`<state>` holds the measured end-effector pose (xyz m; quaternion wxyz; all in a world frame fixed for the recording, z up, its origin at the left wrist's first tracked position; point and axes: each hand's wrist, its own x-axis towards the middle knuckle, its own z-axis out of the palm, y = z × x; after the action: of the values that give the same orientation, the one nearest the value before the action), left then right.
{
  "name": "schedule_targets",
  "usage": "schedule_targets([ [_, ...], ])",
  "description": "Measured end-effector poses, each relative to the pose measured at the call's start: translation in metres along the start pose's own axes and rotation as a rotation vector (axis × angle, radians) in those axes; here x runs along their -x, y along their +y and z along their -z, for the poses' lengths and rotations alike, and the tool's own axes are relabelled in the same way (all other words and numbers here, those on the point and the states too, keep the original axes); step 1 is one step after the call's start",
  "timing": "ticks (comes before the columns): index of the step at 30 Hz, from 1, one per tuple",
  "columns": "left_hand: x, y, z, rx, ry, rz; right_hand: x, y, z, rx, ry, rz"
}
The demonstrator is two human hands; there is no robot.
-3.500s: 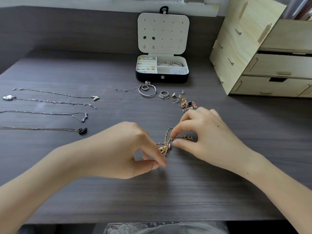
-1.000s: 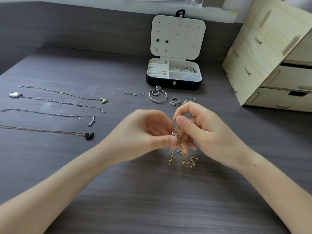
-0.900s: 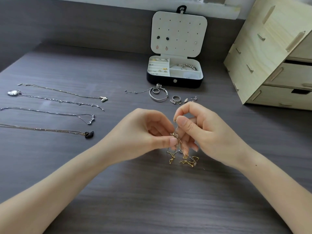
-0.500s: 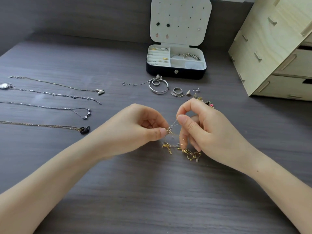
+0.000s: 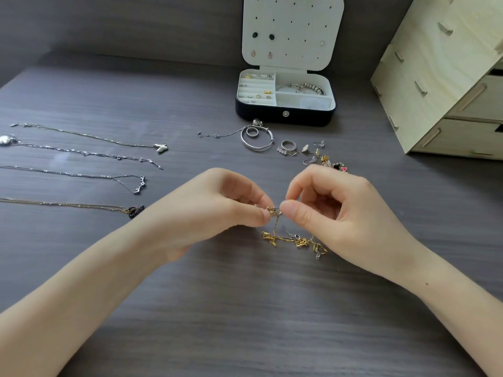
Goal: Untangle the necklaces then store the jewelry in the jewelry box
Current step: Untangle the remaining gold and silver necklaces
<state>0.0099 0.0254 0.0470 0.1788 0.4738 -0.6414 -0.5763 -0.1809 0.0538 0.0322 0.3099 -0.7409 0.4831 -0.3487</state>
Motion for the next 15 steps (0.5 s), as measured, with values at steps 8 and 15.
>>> schedule_targets([
  [8, -0.0007, 0.002, -0.0012, 0.049, 0.025, -0.014, 0.0015, -0.0019, -0.0084, 0.387, 0.12, 0.154],
  [15, 0.0002, 0.0035, -0.0008, 0.07, 0.035, -0.007, 0.0031, -0.0065, -0.0067, 0.382, 0.186, 0.192],
])
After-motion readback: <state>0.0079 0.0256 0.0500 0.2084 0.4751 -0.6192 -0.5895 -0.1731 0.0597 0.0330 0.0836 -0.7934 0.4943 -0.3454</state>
